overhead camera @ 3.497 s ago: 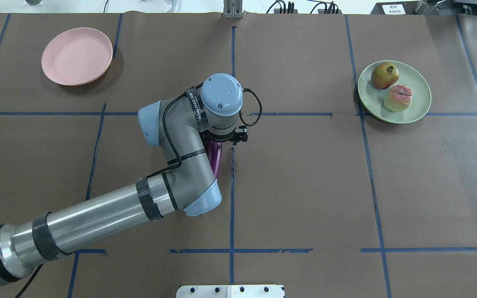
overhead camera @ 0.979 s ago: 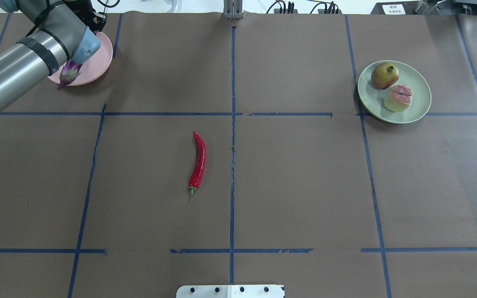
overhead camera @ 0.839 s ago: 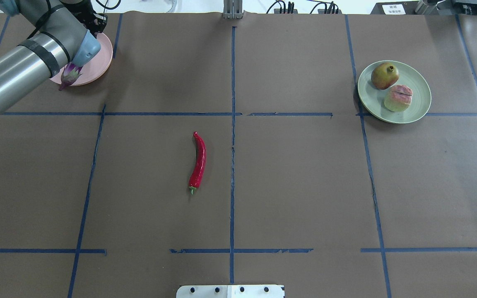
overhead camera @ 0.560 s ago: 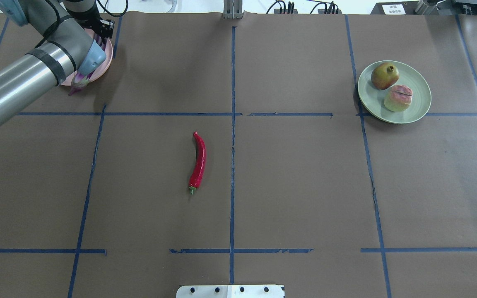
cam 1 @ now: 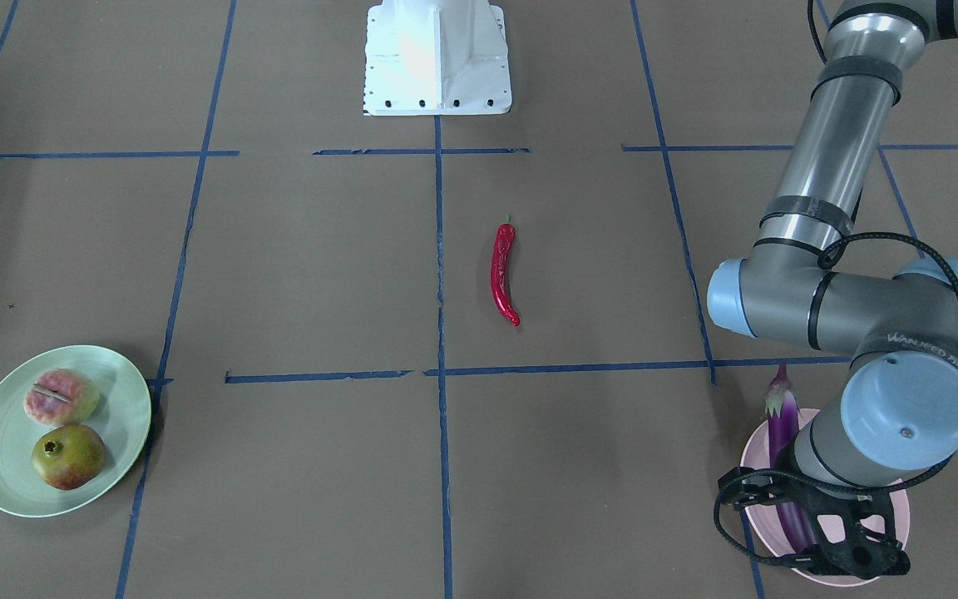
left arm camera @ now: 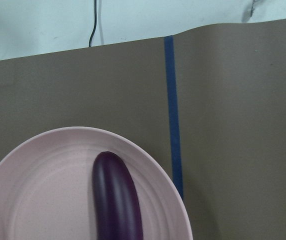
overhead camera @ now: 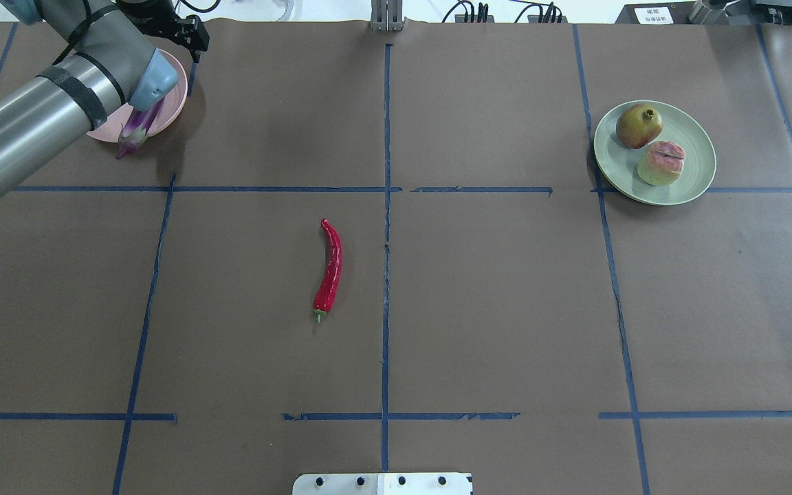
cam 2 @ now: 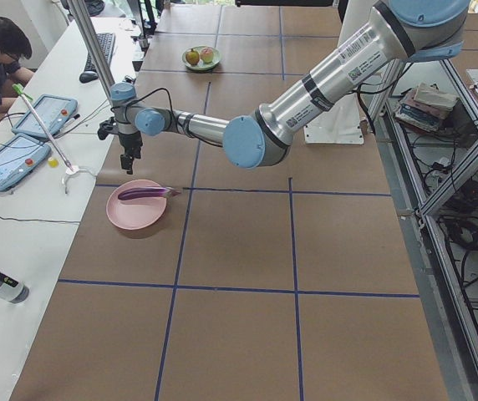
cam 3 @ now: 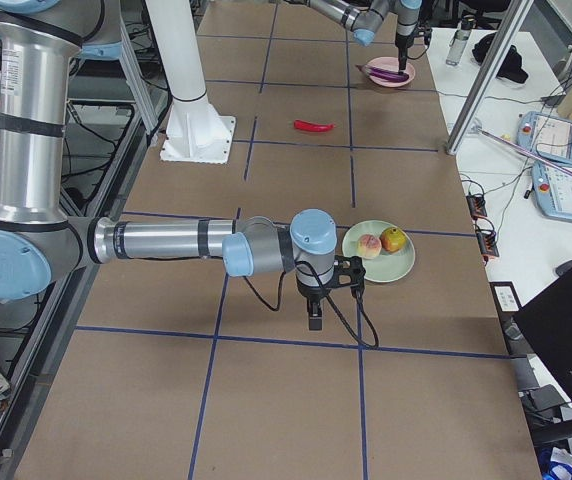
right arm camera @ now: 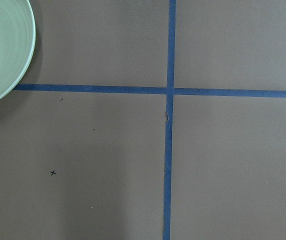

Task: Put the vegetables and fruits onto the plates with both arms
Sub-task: 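Carry the eggplant to the pink plate and open the left gripper, then move the left gripper to the red chili pepper and grasp it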

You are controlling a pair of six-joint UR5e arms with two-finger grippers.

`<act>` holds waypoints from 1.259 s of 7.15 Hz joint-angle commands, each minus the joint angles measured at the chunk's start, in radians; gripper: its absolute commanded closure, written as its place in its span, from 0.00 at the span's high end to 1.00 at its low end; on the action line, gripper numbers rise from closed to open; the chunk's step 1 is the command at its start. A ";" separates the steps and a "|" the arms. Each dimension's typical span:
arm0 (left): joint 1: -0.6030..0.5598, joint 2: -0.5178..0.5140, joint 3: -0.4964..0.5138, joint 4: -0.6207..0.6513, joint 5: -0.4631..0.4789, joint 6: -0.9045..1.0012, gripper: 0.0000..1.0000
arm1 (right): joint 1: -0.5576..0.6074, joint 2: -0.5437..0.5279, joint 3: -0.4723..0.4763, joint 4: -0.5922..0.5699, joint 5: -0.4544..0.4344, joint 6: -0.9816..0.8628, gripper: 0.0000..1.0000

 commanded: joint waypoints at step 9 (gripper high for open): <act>0.578 0.279 -0.676 0.126 0.076 -0.390 0.97 | 0.000 0.000 -0.006 0.000 -0.002 -0.002 1.00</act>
